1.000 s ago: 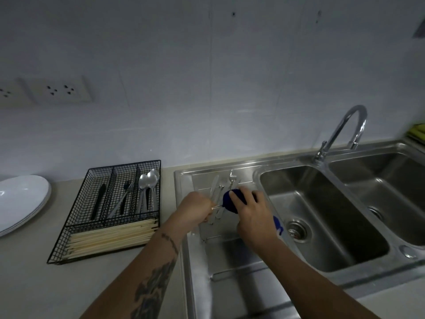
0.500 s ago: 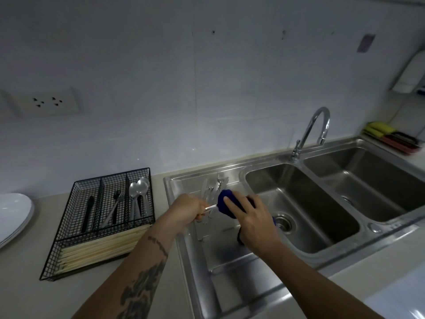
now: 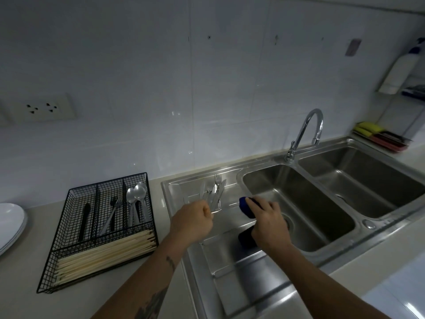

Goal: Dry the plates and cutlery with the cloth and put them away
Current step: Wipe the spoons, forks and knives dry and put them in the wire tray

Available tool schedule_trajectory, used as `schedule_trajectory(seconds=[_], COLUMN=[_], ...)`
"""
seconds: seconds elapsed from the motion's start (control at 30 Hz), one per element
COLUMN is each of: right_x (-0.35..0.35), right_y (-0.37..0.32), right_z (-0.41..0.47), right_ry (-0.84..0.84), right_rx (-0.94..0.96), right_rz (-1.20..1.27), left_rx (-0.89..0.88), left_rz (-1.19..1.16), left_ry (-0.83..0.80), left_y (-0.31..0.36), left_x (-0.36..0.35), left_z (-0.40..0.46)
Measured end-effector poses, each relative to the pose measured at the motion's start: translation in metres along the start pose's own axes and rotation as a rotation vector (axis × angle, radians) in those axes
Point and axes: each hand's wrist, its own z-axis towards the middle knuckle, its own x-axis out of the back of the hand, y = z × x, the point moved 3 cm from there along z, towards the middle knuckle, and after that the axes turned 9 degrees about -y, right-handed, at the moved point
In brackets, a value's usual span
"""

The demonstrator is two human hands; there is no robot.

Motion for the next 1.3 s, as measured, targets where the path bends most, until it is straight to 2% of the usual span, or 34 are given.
schedule_trajectory(seconds=[0.17, 0.27, 0.4, 0.57, 0.7, 0.87, 0.97, 1.03, 1.13, 1.23, 1.3], right_x=[0.019, 0.004, -0.01, -0.006, -0.006, -0.003, -0.004, -0.003, -0.005, -0.008, -0.007], right_y=[-0.016, -0.033, -0.015, -0.028, -0.009, -0.016, -0.001, 0.003, -0.004, -0.009, -0.002], right_z=[0.004, 0.0, -0.006, -0.009, -0.005, -0.003, 0.001, 0.001, -0.001, -0.004, -0.003], right_ry=[0.125, 0.021, -0.065, -0.066, -0.104, -0.075, -0.054, -0.043, -0.047, -0.069, -0.033], right_rx=[0.063, 0.196, 0.068, 0.184, 0.101, 0.17, 0.035, 0.014, 0.117, 0.172, 0.103], right_rz=[0.055, -0.027, -0.033, -0.105, -0.103, -0.089, 0.043, 0.082, 0.106, 0.11, 0.157], left_rx=[-0.102, -0.142, -0.108, -0.116, -0.109, -0.116, -0.133, -0.102, -0.034, 0.027, 0.075], left_rz=[-0.021, -0.107, -0.084, -0.162, -0.171, -0.392, -0.5, -0.565, -0.663, -0.722, -0.724], left_ry=[-0.006, -0.012, 0.004, -0.006, -0.011, -0.117, -0.131, -0.181, -0.254, -0.238, -0.177], left_y=[0.003, 0.015, 0.011, 0.007, 0.003, 0.002, 0.004, 0.007, 0.013, 0.019, 0.019], left_x=[-0.002, -0.002, 0.003, -0.001, -0.005, -0.013, -0.02, -0.026, -0.033, -0.039, -0.042], left_z=[0.008, 0.01, 0.007, 0.01, 0.01, 0.008, 0.003, 0.002, 0.008, 0.015, 0.019])
